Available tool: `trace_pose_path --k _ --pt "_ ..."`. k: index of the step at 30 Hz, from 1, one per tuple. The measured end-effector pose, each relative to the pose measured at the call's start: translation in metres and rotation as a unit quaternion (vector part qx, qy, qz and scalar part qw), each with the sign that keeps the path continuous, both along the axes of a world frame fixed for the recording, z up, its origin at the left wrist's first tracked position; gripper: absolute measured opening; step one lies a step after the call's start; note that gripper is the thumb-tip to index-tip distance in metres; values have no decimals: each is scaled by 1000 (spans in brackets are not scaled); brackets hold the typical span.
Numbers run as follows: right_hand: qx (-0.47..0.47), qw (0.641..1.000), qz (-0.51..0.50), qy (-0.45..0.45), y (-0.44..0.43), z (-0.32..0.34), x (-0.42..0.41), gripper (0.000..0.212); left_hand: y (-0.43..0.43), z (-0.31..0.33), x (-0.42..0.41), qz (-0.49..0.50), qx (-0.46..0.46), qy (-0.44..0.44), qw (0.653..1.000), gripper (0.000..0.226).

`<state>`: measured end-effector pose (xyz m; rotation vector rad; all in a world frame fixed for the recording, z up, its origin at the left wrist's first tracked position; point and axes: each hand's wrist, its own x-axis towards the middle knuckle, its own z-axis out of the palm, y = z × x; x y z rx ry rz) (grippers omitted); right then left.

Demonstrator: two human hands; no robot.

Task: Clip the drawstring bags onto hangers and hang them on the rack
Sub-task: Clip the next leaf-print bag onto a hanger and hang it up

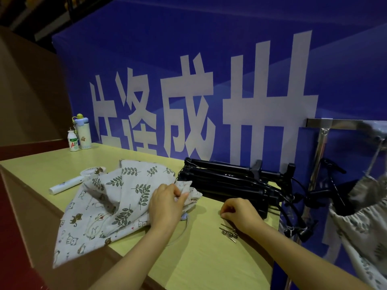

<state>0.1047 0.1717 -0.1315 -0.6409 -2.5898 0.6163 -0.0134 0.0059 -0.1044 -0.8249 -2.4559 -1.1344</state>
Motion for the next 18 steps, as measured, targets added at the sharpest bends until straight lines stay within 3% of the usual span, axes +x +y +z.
trace_pose_path --k 4,6,10,14,16,18 --pt "-39 999 -15 34 -1 10 -1 9 -9 9 -6 31 21 34 999 27" --pt "-134 986 -15 95 -7 19 -7 7 -19 16 -12 80 31 68 994 28" --pt "-306 929 2 210 -31 45 -31 9 -47 25 -21 208 25 105 972 47" --pt "-434 864 56 249 -68 71 -53 10 -75 25 -35 225 -40 -10 974 60" --pt "-474 841 81 249 -85 78 -62 13 -85 21 -43 192 -129 -65 971 51" --pt "-501 826 100 240 -101 82 -69 15 -93 20 -46 145 -128 -89 977 34"
